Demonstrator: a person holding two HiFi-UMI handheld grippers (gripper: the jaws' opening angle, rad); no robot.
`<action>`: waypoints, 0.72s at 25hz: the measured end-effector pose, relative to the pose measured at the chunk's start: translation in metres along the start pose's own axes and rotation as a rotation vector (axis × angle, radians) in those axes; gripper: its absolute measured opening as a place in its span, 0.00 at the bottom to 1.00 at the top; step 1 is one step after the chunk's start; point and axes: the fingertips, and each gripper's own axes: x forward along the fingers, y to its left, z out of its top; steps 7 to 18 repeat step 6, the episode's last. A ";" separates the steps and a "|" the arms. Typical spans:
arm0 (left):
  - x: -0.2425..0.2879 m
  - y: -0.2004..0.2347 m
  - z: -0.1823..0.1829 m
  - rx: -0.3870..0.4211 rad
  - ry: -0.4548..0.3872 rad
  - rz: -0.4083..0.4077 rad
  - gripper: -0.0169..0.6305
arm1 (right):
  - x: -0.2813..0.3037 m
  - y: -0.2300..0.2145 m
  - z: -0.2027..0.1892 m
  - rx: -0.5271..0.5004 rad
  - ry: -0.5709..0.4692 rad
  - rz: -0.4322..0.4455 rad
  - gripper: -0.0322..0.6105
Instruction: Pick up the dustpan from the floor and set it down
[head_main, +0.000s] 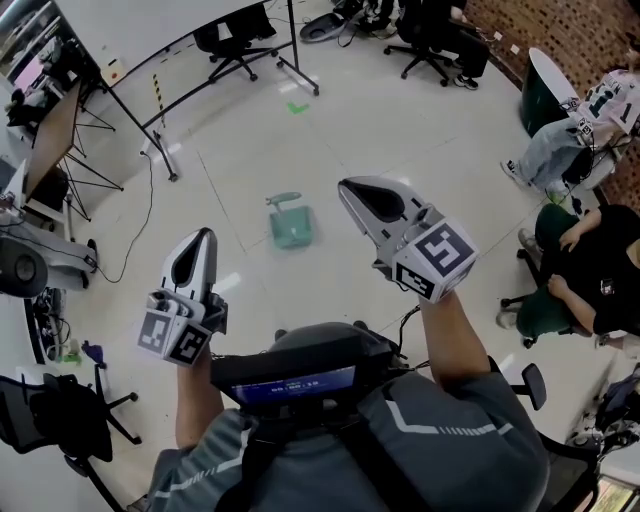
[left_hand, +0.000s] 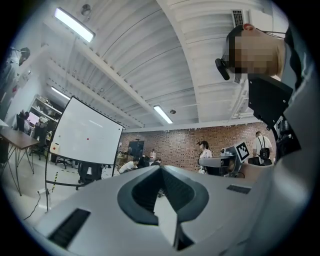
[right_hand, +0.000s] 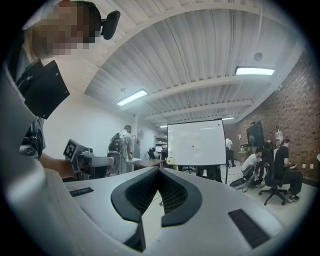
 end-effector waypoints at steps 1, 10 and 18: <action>-0.001 0.001 -0.002 0.000 0.001 0.002 0.07 | 0.000 0.001 -0.002 -0.002 0.000 0.001 0.09; -0.002 0.004 -0.010 -0.008 0.009 0.009 0.07 | 0.003 0.000 -0.007 0.001 0.003 0.004 0.09; -0.002 0.004 -0.010 -0.008 0.009 0.009 0.07 | 0.003 0.000 -0.007 0.001 0.003 0.004 0.09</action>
